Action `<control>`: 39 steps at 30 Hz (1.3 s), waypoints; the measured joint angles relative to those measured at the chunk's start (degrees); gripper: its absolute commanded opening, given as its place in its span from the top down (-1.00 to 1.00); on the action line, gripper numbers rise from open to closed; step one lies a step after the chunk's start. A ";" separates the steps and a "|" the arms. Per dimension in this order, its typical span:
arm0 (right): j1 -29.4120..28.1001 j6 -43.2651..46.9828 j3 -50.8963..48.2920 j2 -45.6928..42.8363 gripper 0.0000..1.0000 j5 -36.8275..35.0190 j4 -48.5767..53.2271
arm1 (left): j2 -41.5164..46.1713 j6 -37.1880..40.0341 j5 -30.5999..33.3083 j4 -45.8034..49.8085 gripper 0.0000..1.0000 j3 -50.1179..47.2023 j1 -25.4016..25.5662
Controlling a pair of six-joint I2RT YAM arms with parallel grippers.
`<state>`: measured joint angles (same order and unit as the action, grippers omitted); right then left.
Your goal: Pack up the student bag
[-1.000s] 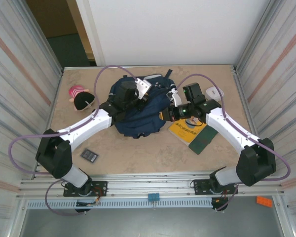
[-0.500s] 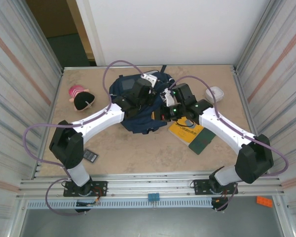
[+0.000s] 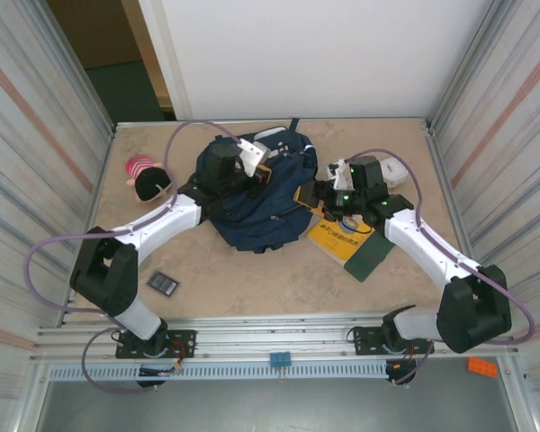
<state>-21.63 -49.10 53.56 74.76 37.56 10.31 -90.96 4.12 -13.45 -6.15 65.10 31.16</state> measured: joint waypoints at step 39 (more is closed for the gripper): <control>-18.25 -26.99 0.31 10.86 1.00 -27.93 -25.49 | 18.95 -41.55 30.25 46.18 -0.18 4.42 20.46</control>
<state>-39.88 -76.09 53.87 85.62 9.63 -15.18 -72.01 -37.43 16.80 40.03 69.52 51.62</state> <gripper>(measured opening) 0.067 0.592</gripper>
